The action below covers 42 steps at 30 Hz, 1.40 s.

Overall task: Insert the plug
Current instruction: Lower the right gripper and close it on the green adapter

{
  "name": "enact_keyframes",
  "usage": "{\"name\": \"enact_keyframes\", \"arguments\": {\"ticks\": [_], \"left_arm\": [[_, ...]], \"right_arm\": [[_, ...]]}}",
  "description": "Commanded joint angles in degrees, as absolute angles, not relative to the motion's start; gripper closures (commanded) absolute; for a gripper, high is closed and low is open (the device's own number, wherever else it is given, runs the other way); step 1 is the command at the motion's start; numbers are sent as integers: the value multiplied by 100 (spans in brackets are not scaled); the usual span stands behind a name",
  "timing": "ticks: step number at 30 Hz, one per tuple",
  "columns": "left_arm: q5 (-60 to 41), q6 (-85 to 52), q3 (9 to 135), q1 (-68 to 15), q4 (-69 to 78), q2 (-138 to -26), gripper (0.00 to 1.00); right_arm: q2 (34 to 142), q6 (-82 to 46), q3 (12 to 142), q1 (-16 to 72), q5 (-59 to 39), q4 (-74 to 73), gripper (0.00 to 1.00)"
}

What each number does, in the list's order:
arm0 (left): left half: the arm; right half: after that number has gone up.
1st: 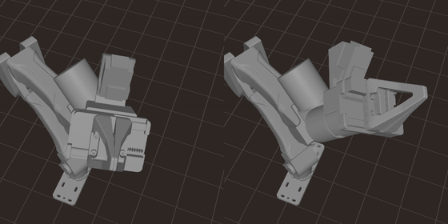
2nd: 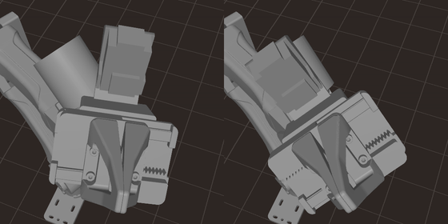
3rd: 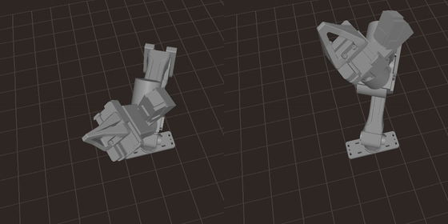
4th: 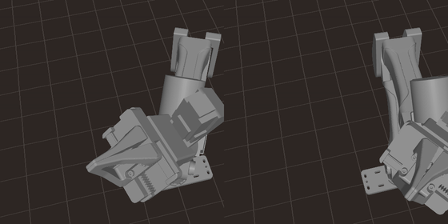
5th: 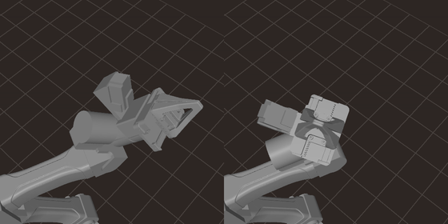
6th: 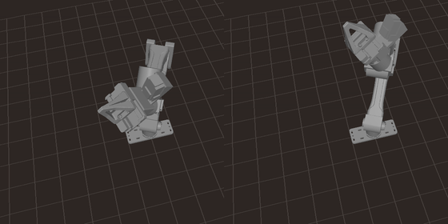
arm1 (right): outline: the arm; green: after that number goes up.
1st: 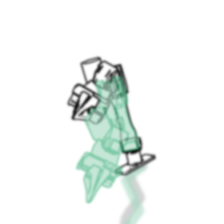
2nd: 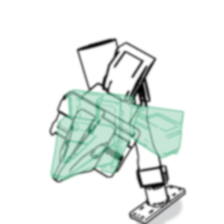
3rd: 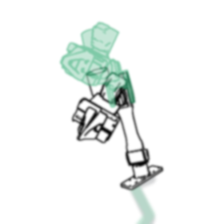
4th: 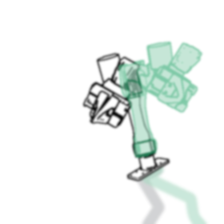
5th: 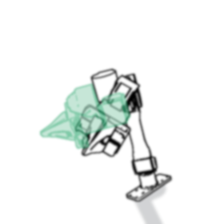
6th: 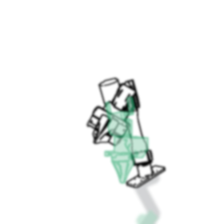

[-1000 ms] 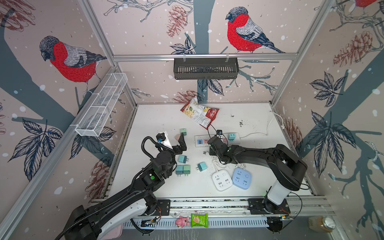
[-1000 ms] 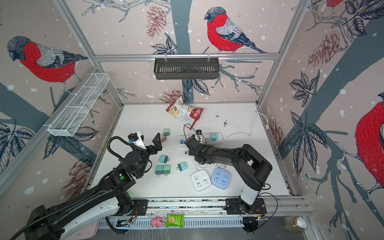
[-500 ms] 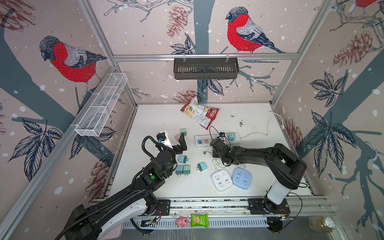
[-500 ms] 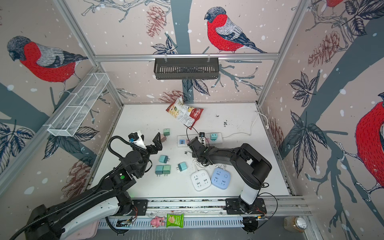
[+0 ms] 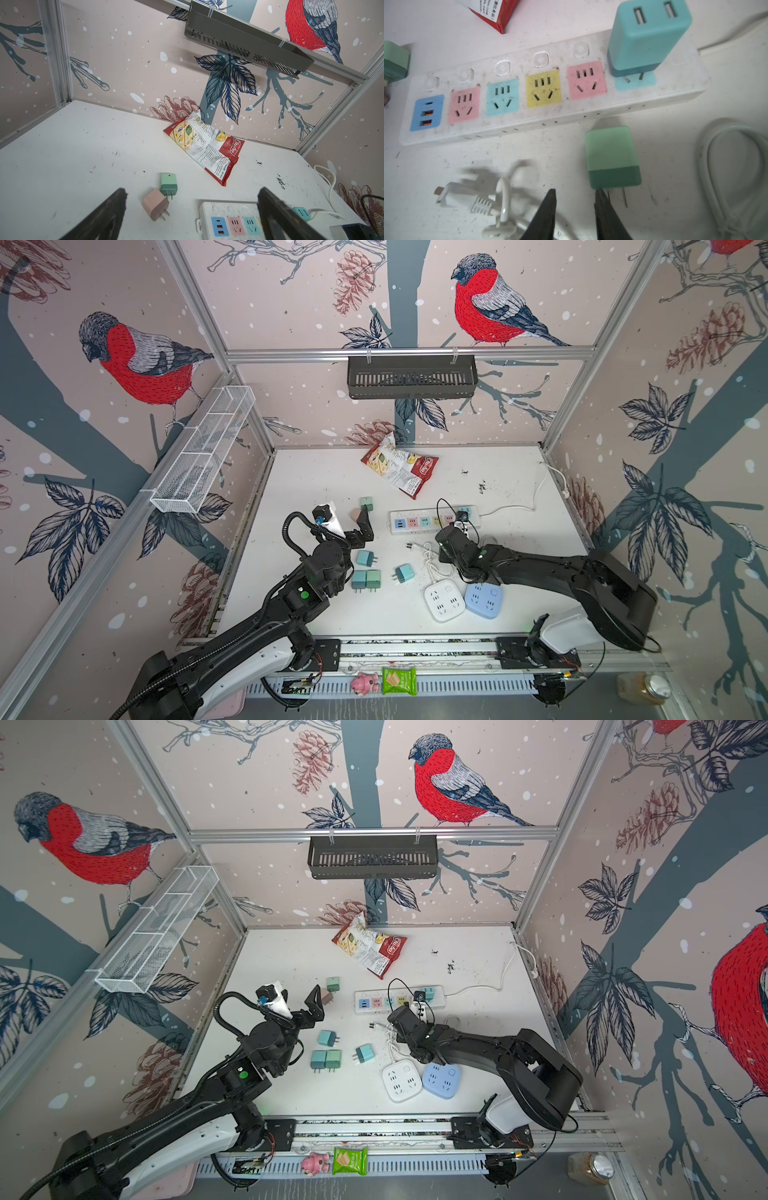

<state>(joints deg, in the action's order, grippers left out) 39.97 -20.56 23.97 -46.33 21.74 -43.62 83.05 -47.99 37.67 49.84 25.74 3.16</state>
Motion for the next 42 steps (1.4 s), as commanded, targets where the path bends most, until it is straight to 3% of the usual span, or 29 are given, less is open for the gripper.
{"name": "enact_keyframes", "arguments": {"ticks": [1, 7, 13, 19, 26, 34, 42], "left_arm": [[3959, -2030, 2448, -4629, 2206, -4349, 2], [3825, -1954, 2443, -4632, 2263, -4396, 3], [3378, -1750, 2435, -4627, 2438, -4518, 3], [3213, -1687, 2543, -4631, 2422, -4764, 3], [3107, -1672, 2656, -4625, 2315, -4917, 3], [3059, -1661, 2683, -4632, 2297, -4914, 3], [3017, -1665, 2715, -4632, 2279, -4960, 3]], "right_arm": [[8023, -4913, 3664, 5015, 2897, 504, 51], [7628, -4881, 3580, 4900, 3352, 829, 28], [7517, -4278, 3340, 4412, 2817, 414, 9], [7888, -3870, 3399, 4263, 2388, 176, 0], [8520, -3743, 3658, 4239, 2244, 94, 1], [9199, -3684, 3932, 4122, 1987, 53, 23], [9198, -3683, 3921, 4113, 1925, 19, 47]]}}
